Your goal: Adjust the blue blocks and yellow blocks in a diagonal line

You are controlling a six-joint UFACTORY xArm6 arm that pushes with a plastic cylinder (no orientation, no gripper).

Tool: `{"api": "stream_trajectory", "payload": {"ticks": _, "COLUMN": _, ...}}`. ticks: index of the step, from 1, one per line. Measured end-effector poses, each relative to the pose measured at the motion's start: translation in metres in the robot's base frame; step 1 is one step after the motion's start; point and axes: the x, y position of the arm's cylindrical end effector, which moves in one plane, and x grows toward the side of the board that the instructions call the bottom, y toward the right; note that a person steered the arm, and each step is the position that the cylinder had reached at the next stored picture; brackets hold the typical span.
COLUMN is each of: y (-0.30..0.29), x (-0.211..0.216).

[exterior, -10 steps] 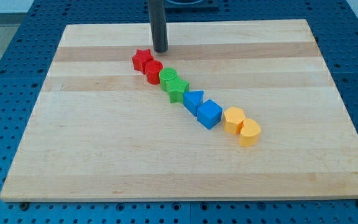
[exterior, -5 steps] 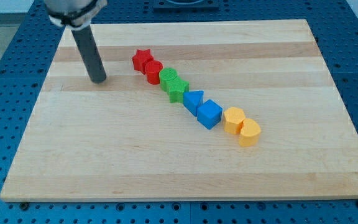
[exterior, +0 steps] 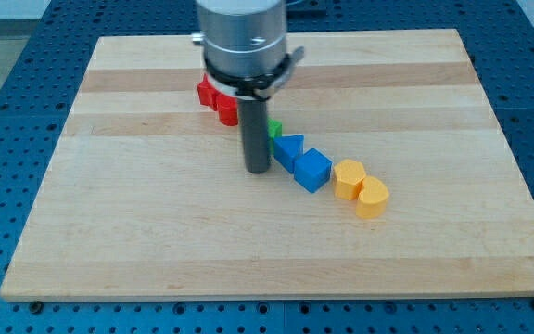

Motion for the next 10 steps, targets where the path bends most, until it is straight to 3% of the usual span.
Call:
{"api": "stream_trajectory", "payload": {"ticks": 2, "y": 0.016, "x": 0.042}}
{"api": "stream_trajectory", "payload": {"ticks": 3, "y": 0.049, "x": 0.044}}
{"api": "stream_trajectory", "payload": {"ticks": 10, "y": 0.092, "x": 0.070}}
